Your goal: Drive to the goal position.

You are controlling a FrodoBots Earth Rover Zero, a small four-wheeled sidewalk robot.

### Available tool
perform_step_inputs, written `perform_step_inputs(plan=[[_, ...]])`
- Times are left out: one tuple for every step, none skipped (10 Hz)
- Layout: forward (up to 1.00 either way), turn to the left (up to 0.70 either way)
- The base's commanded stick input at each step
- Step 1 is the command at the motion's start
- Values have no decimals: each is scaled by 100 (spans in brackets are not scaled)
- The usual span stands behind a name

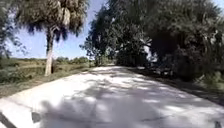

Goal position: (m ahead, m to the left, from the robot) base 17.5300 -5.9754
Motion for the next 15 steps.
perform_step_inputs(plan=[[85,0],[85,0],[85,0],[85,0],[85,0],[85,0],[85,0],[85,0],[85,0],[85,0],[85,0],[85,0],[85,0],[85,0],[85,0]])
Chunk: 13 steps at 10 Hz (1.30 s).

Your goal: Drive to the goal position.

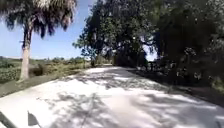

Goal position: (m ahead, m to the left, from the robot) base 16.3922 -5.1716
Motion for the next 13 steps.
perform_step_inputs(plan=[[85,0],[85,0],[85,7],[85,22],[85,34],[85,34],[85,16],[85,0],[85,0],[85,0],[85,0],[85,0],[85,0]])
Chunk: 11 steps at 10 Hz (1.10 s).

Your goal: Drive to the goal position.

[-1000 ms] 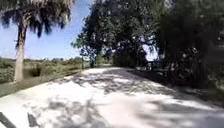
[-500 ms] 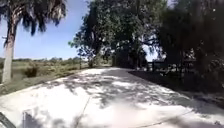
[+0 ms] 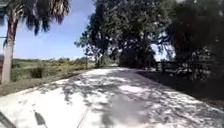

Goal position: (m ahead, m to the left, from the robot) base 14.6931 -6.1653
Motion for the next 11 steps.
perform_step_inputs(plan=[[85,0],[85,0],[85,0],[85,0],[85,0],[85,0],[85,0],[85,0],[85,0],[85,0],[85,0]])
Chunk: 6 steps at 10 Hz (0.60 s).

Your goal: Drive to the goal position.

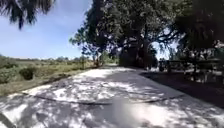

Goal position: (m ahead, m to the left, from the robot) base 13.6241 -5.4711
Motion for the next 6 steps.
perform_step_inputs(plan=[[85,0],[85,0],[85,0],[85,0],[85,0],[85,0]])
